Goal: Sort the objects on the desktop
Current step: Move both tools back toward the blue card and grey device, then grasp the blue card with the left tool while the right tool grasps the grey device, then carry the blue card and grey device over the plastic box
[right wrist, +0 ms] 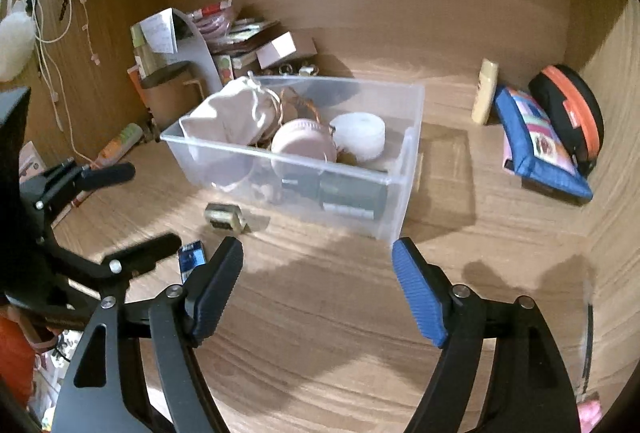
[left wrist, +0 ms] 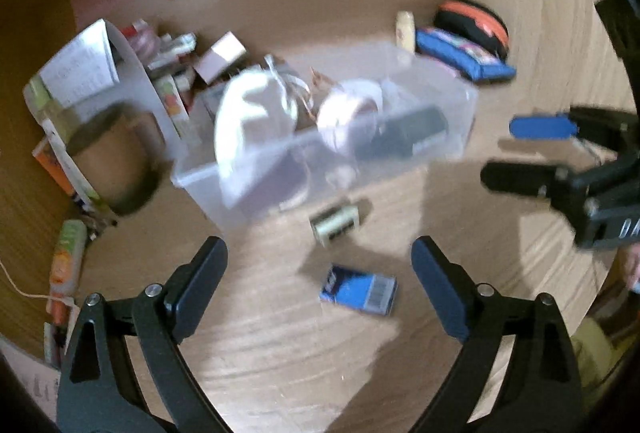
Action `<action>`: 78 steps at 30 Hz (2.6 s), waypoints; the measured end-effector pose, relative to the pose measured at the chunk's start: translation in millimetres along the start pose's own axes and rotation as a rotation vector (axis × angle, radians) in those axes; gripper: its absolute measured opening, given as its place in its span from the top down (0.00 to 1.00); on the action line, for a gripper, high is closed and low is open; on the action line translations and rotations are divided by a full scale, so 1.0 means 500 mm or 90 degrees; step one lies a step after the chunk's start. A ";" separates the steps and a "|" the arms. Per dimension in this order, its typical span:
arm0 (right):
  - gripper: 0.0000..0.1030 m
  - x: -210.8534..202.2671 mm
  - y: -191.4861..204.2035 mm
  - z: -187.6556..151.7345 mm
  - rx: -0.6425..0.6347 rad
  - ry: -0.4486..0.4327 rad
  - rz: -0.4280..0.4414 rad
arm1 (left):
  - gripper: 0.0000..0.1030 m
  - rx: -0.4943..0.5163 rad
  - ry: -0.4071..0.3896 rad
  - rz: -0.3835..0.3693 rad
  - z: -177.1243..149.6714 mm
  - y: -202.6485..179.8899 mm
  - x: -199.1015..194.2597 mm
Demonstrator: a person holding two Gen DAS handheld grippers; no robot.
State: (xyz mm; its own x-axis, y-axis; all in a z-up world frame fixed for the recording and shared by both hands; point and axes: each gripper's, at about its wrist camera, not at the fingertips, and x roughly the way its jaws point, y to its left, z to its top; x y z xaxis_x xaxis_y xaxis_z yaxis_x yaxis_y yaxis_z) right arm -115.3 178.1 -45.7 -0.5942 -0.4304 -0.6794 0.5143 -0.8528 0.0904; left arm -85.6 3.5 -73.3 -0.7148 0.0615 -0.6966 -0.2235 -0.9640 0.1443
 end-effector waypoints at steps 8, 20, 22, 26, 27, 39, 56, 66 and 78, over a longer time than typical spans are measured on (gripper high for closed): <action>0.28 0.030 0.000 -0.015 0.008 0.029 0.007 | 0.09 0.008 0.061 -0.023 -0.038 0.000 0.054; 0.28 0.080 0.045 -0.005 -0.011 0.049 -0.008 | 0.40 0.052 0.041 -0.095 -0.037 -0.017 0.062; 0.28 0.088 0.058 -0.002 -0.019 0.051 -0.012 | 0.47 0.048 0.041 -0.116 -0.040 -0.014 0.060; 0.28 0.115 0.090 0.003 -0.039 0.061 -0.017 | 0.52 0.046 0.039 -0.131 -0.044 -0.005 0.057; 0.28 0.122 0.098 0.005 -0.042 0.064 -0.016 | 0.52 0.043 0.038 -0.129 -0.048 0.000 0.053; 0.28 0.185 0.177 0.030 -0.074 0.084 -0.001 | 0.53 -0.076 0.020 -0.078 -0.111 0.118 0.012; 0.70 0.220 0.211 0.037 -0.110 0.086 -0.009 | 0.53 -0.119 -0.021 -0.052 -0.092 0.171 -0.016; 0.70 0.125 0.186 0.021 -0.100 0.034 0.028 | 0.53 -0.121 -0.045 -0.039 -0.060 0.153 -0.034; 0.70 0.009 0.125 0.027 -0.098 -0.032 0.012 | 0.53 -0.109 -0.103 -0.030 0.011 0.108 -0.081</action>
State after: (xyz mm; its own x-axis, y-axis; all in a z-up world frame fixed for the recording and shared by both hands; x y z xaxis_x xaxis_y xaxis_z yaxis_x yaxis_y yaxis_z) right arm -94.4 118.7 -33.2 -0.6121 -0.4629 -0.6411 0.6114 -0.7912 -0.0124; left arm -72.4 -49.5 -33.7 -0.8058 0.1350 -0.5766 -0.1537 -0.9880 -0.0164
